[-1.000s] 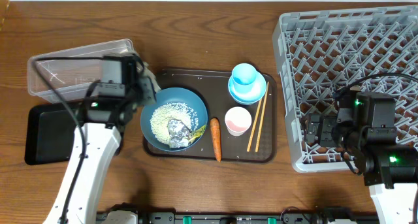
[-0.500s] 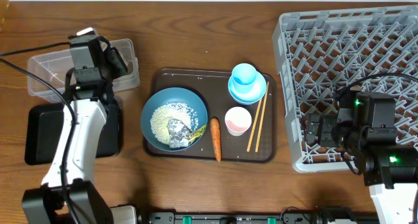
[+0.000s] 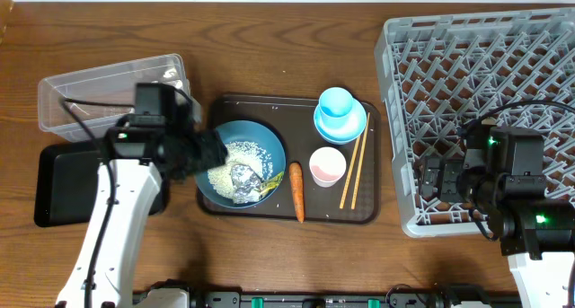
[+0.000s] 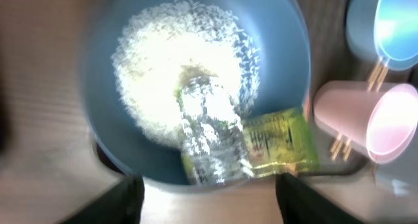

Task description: Sort waste into correct bins and load items into the dishwasher rack

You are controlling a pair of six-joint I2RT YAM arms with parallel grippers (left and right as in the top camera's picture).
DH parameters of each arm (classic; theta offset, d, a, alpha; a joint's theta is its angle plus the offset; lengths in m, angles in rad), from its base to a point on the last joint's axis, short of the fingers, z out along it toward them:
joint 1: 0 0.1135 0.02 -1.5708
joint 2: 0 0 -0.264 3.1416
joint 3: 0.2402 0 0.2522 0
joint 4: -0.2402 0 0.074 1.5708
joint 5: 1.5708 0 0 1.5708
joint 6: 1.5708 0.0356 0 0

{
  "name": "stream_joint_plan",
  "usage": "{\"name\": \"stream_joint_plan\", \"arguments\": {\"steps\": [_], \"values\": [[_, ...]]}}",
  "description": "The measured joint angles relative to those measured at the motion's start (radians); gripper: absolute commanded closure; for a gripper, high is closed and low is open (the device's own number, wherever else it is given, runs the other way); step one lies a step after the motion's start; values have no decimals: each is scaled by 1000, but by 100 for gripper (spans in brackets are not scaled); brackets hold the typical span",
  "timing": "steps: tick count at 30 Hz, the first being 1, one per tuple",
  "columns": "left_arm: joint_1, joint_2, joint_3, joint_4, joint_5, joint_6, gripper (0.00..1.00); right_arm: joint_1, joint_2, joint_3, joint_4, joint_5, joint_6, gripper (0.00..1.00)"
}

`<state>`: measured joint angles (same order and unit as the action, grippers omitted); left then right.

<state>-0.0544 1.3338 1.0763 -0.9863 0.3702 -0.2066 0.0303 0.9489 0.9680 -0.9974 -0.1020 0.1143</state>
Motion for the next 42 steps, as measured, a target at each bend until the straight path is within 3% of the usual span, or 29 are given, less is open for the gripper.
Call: {"name": "stream_joint_plan", "arguments": {"steps": [5, 9, 16, 29, 31, 34, 39, 42], "values": [[-107, 0, -11, -50, 42, 9, 31, 0, 0, 0, -3, 0, 0, 1], [-193, 3, -12, -47, 45, 127, 21, 0, 0, 0, -11, 0, 0, 1], [-351, 46, -12, -26, -3, 273, 17, 0, 0, 0, -15, 0, 0, 1], [-491, 211, -14, 81, -172, 315, 18, 0, 0, 0, -15, 0, 0, 1], [-491, 235, -15, 102, -190, 313, 28, 0, 0, 0, -15, 0, 0, 1], [-491, 263, -15, 124, -208, 306, 53, 0, 0, 0, -16, 0, 0, 1], [-491, 281, -17, 151, -256, 306, 67, 0, 0, 0, -16, 0, 0, 1], [-491, 281, -17, 161, -270, 299, 87, 0, 0, 0, -16, 0, 0, 1]]}}
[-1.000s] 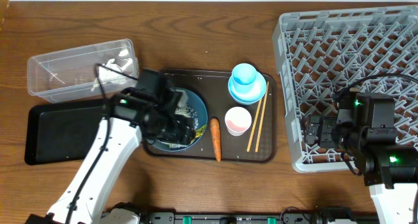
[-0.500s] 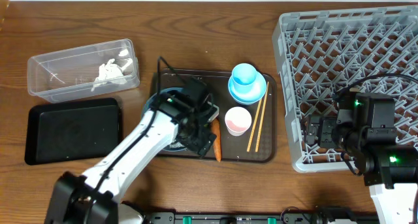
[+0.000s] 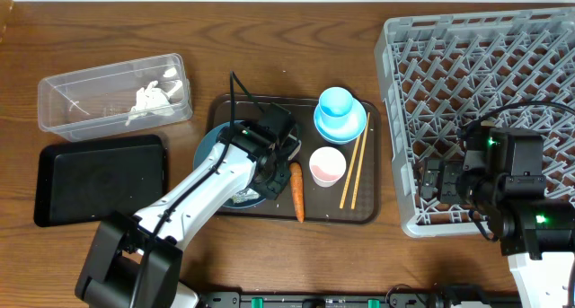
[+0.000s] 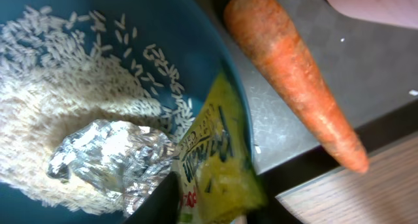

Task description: Sort waste into correct bins and load items into the dishwasher rack

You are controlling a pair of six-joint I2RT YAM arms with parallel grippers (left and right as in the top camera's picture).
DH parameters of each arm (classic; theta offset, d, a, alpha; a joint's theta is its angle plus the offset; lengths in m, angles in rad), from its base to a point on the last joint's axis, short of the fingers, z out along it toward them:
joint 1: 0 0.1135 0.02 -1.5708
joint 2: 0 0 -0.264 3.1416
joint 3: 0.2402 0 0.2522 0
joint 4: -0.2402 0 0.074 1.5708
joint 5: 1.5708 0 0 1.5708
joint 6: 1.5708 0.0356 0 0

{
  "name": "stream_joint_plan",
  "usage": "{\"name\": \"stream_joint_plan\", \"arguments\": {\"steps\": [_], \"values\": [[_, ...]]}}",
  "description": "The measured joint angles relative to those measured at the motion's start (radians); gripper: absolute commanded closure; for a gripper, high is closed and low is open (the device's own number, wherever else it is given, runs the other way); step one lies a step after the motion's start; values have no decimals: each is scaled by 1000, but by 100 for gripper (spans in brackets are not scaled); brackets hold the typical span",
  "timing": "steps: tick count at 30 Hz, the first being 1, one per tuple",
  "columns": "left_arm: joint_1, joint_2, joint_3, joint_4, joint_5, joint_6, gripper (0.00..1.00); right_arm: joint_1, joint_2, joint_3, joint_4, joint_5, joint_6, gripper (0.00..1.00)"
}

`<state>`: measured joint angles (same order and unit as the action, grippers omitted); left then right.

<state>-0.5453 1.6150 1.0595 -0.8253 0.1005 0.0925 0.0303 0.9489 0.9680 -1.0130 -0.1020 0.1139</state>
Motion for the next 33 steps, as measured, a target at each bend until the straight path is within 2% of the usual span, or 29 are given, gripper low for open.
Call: {"name": "stream_joint_plan", "arguments": {"steps": [1, 10, 15, 23, 31, 32, 33], "values": [[0, 0, 0, 2, -3, -1, 94, 0, 0, 0, 0, 0, 0, 1], [14, -21, 1, -4, -92, -26, 94, 0, 0, 0, -2, 0, 0, 1], [97, -125, 42, 8, -140, -42, 94, 0, 0, 0, -11, 0, 0, 1], [351, -327, 77, 232, -194, -44, 94, 0, 0, 0, -11, 0, 0, 1], [575, -272, 80, 475, -210, -44, 94, 0, 0, 0, -11, 0, 0, 1], [596, -249, 80, 494, -212, -44, 89, 0, 0, 0, -11, 0, 0, 1], [611, -228, 80, 512, -213, -44, 75, 0, 0, 0, -11, 0, 0, 1]]}}
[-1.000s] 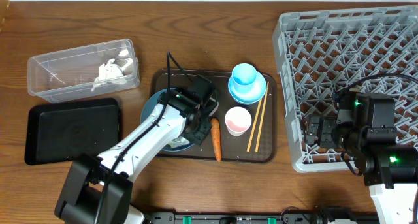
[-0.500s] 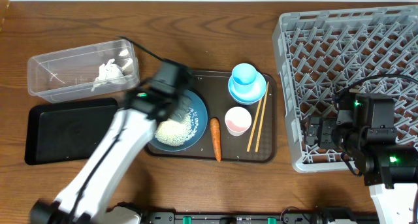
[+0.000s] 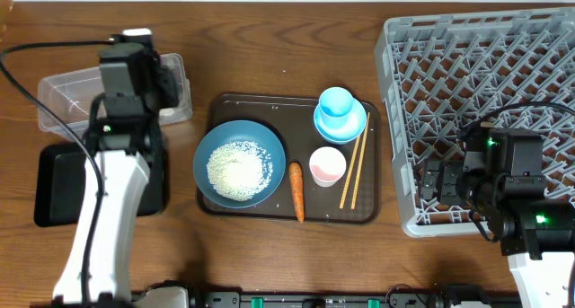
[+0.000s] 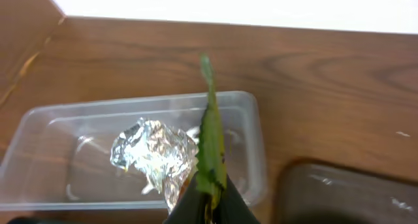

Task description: Sort waste into correct bins and load items into the dishwasher rack

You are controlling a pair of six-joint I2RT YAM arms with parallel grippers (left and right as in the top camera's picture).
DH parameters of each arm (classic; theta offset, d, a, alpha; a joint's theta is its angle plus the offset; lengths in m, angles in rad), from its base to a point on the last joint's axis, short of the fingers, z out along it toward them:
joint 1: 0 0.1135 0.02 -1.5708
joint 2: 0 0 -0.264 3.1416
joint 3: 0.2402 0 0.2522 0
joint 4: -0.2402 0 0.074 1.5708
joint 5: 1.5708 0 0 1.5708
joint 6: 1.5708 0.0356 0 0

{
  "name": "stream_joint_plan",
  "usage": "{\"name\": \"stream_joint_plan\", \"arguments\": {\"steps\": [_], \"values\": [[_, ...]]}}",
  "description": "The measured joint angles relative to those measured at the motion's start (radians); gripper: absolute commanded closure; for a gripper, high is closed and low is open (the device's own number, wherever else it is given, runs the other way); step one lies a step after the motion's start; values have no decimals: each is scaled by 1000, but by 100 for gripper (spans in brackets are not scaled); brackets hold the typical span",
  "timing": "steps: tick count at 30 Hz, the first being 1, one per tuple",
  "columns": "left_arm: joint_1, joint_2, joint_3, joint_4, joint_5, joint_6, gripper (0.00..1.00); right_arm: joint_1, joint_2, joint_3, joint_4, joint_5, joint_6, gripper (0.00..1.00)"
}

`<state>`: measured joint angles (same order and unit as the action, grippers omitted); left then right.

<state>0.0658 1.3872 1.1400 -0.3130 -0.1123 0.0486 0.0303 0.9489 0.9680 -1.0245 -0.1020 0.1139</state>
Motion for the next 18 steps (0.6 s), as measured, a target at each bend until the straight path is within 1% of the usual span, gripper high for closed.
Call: {"name": "stream_joint_plan", "arguments": {"steps": [1, 3, 6, 7, 10, 14, 18], "values": [[14, 26, 0, 20, 0, 2, 61, 0, 0, 0, 0, 0, 0, 1], [35, 74, 0, 59, 0, -3, 58, 0, 0, 0, 0, 0, 0, 1], [55, 126, 0, 95, 1, -5, 42, 0, 0, 0, 0, 0, 0, 1], [58, 134, 0, 99, 1, -8, 41, 0, 0, 0, 0, 0, 0, 1], [58, 133, 0, 85, 9, -19, 39, 0, 0, 0, 0, 0, 0, 1], [50, 95, 0, -49, 93, -31, 39, 0, 0, 0, 1, 0, 0, 1], [19, 34, 0, -228, 240, -72, 39, 0, 0, 0, 2, 0, 0, 1]]}}
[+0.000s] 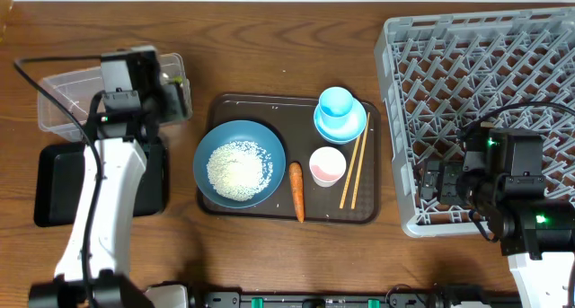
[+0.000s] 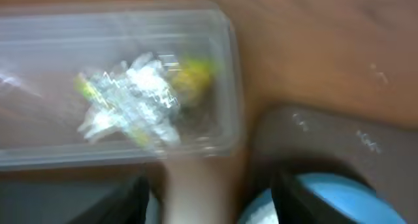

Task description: Sort waste into correct bins and load items into the dishwasher rack

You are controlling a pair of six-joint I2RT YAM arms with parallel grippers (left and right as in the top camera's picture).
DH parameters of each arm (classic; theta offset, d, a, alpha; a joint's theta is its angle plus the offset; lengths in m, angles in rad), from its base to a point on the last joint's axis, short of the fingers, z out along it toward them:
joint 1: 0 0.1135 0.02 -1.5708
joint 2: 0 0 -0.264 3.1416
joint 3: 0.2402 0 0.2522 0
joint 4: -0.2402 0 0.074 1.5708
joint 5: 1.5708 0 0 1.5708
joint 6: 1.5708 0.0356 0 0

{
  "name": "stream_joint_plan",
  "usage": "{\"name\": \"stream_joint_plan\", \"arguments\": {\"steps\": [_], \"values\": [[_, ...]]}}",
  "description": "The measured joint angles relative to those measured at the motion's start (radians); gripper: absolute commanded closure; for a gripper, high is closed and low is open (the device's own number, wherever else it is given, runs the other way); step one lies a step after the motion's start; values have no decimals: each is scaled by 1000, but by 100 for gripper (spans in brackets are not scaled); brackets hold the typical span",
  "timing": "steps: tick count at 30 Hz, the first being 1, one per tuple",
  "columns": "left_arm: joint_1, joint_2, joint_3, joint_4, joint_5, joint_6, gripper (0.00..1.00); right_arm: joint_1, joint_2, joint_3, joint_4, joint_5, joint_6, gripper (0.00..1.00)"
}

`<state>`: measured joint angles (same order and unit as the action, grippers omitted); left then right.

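My left gripper (image 1: pixel 171 96) hangs open over the right end of the clear plastic bin (image 1: pixel 67 97), and its dark fingers (image 2: pixel 127 201) have nothing between them. Crumpled foil (image 2: pixel 140 96) and a yellow-green wrapper (image 2: pixel 192 74) lie inside the bin, blurred in the left wrist view. On the brown tray (image 1: pixel 234 106) sit a blue bowl (image 1: pixel 269 146) of rice, a carrot (image 1: pixel 296 189), a pink cup (image 1: pixel 327 165), a blue cup on a blue plate (image 1: pixel 340 110) and chopsticks (image 1: pixel 353 169). My right gripper (image 1: pixel 434 180) rests at the grey dish rack (image 1: pixel 485 83); its jaws cannot be made out.
A black tray (image 1: pixel 67 182) lies in front of the clear bin at the left. The rim of the blue bowl (image 2: pixel 326 198) shows at the lower right of the left wrist view. The dish rack fills the right side of the table.
The left gripper held the wrapper and foil above the clear bin; now both lie in the bin and the gripper is open. The right arm has not moved.
My left gripper was open above the bowl, where foil and a wrapper lay on the rice. Then it was down at the bowl's rim by the wrapper. Then it held both over the clear bin, the bowl left with rice only. Now they lie in the bin.
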<state>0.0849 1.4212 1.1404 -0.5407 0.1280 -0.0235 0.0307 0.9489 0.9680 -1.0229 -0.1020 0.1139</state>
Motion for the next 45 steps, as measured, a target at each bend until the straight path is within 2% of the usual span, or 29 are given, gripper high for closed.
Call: {"name": "stream_joint_plan", "arguments": {"steps": [5, 11, 21, 24, 34, 45], "values": [[-78, -35, 1, -198, 142, -37, 39, 0, 0, 0, 0, 0, 0, 1], [-181, -35, 1, -341, 196, -55, 39, 0, 0, 0, 0, 0, 0, 1], [-384, -35, 1, -350, 213, -76, 39, 0, 0, 0, -6, 0, 0, 1], [-446, -35, -1, -354, 214, -136, 36, 0, 0, 0, -6, 0, 0, 1], [-616, -16, -78, -334, 178, -360, 36, 0, 0, 0, -8, 0, 0, 1], [-760, 109, -85, -251, 101, -478, 36, 0, 0, 0, -9, 0, 0, 1]]}}
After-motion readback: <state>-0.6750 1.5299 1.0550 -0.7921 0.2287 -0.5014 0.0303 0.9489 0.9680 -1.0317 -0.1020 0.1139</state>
